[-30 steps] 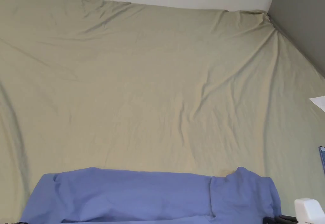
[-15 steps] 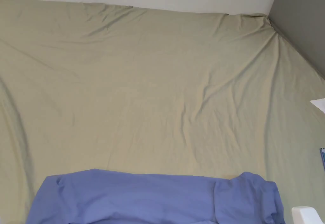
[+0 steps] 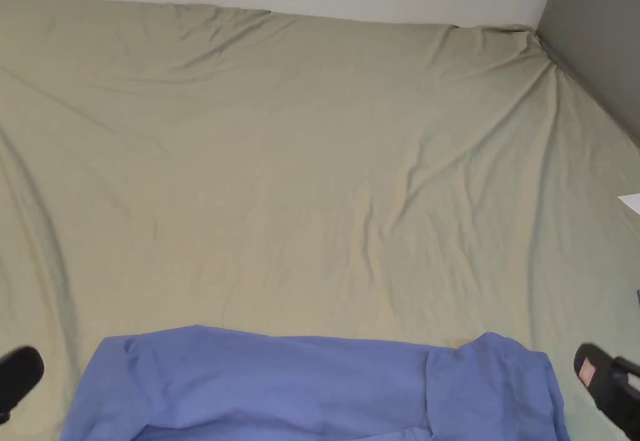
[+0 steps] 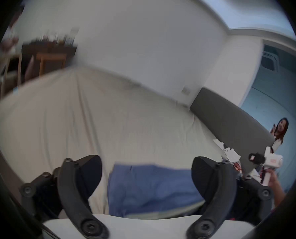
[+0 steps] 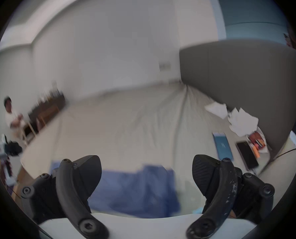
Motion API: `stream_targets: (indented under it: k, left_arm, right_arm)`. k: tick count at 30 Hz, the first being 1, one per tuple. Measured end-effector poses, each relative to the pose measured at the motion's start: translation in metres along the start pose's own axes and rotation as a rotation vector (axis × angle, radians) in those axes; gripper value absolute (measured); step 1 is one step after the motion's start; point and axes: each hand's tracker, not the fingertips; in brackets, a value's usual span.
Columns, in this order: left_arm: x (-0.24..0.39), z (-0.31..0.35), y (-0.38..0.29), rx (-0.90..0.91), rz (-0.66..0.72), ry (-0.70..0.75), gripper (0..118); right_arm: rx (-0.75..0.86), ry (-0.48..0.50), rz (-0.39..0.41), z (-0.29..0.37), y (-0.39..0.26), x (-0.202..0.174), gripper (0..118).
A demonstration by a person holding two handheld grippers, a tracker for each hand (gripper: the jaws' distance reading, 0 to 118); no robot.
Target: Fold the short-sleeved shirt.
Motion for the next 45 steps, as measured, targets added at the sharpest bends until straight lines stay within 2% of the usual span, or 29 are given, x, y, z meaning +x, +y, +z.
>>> stream_targets:
  k: [1, 2, 3, 4, 5, 6, 7, 8, 10, 11, 13, 15, 18, 26, 34, 35, 36, 37, 38, 39, 41, 43, 45]
  left_arm:
    - [0.018, 0.004, 0.006, 0.067, -0.053, 0.015, 98]
    - [0.031, 0.006, 0.010, 0.107, -0.088, 0.024, 78]
    - [0.043, 0.008, 0.013, 0.144, -0.122, 0.010, 56]
    - [0.055, 0.006, 0.014, 0.159, -0.153, -0.001, 32]
    - [0.064, 0.003, 0.013, 0.165, -0.172, 0.031, 8]
    - [0.074, 0.002, 0.011, 0.187, -0.196, 0.057, 0]
    - [0.081, 0.001, 0.008, 0.190, -0.223, 0.066, 0]
    - [0.087, -0.001, 0.006, 0.177, -0.227, 0.040, 0]
    - [0.094, -0.006, -0.002, 0.152, -0.267, 0.039, 0]
    - [0.095, -0.006, -0.005, 0.153, -0.289, 0.068, 0]
    - [0.094, -0.006, -0.009, 0.136, -0.291, 0.050, 0]
    - [0.093, -0.005, -0.013, 0.131, -0.295, 0.057, 0]
    - [0.090, -0.004, -0.020, 0.116, -0.335, 0.087, 0]
    - [0.086, -0.003, -0.026, 0.100, -0.308, 0.097, 0]
    - [0.085, -0.005, -0.028, 0.086, -0.298, 0.107, 0]
    - [0.083, -0.007, -0.027, 0.079, -0.277, 0.097, 2]
    - [0.075, -0.013, -0.024, 0.041, -0.217, 0.051, 16]
    - [0.058, -0.021, -0.020, -0.037, -0.101, -0.037, 44]
    - [0.042, -0.030, -0.019, -0.085, -0.015, -0.119, 92]
    - [0.021, -0.043, -0.021, -0.112, 0.069, -0.179, 118]
    - [-0.014, -0.068, -0.031, -0.195, 0.205, -0.201, 113]
    - [-0.053, -0.096, -0.044, -0.265, 0.301, -0.219, 113]
    - [-0.080, -0.123, -0.063, -0.419, 0.330, -0.096, 111]
  right_arm:
    - [0.065, 0.035, -0.025, 0.008, 0.005, -0.014, 109]
    - [0.106, 0.070, -0.035, 0.013, 0.011, -0.030, 107]
    - [0.119, 0.122, -0.012, 0.015, 0.015, -0.044, 100]
    - [0.122, 0.156, 0.028, 0.017, 0.018, -0.057, 85]
    - [0.139, 0.144, 0.044, 0.019, 0.018, -0.068, 48]
    - [0.165, 0.126, 0.068, 0.016, 0.014, -0.074, 7]
    - [0.177, 0.094, 0.124, 0.015, 0.012, -0.084, 1]
    - [0.179, 0.066, 0.139, 0.014, 0.011, -0.089, 0]
    - [0.158, 0.110, 0.149, 0.011, 0.006, -0.098, 0]
    - [0.162, 0.068, 0.148, 0.011, 0.004, -0.102, 0]
    - [0.138, 0.097, 0.181, 0.007, 0.002, -0.102, 0]
    - [0.135, 0.048, 0.185, 0.005, -0.001, -0.106, 0]
    - [0.131, 0.059, 0.190, 0.003, -0.003, -0.107, 0]
    - [0.118, 0.053, 0.237, 0.000, -0.003, -0.113, 0]
    - [0.101, 0.056, 0.232, -0.002, -0.004, -0.112, 0]
    - [0.099, 0.056, 0.231, -0.002, -0.005, -0.112, 0]
    - [0.094, 0.063, 0.222, -0.002, -0.006, -0.111, 0]
    - [0.083, 0.082, 0.204, -0.003, -0.007, -0.111, 0]
    - [0.072, 0.099, 0.188, -0.004, -0.008, -0.110, 0]
    - [0.064, 0.112, 0.181, -0.005, -0.009, -0.110, 0]
    - [0.050, 0.123, 0.179, -0.006, -0.013, -0.110, 0]
    - [0.040, 0.135, 0.183, -0.006, -0.015, -0.112, 0]
    - [0.029, 0.149, 0.185, -0.005, -0.019, -0.113, 0]
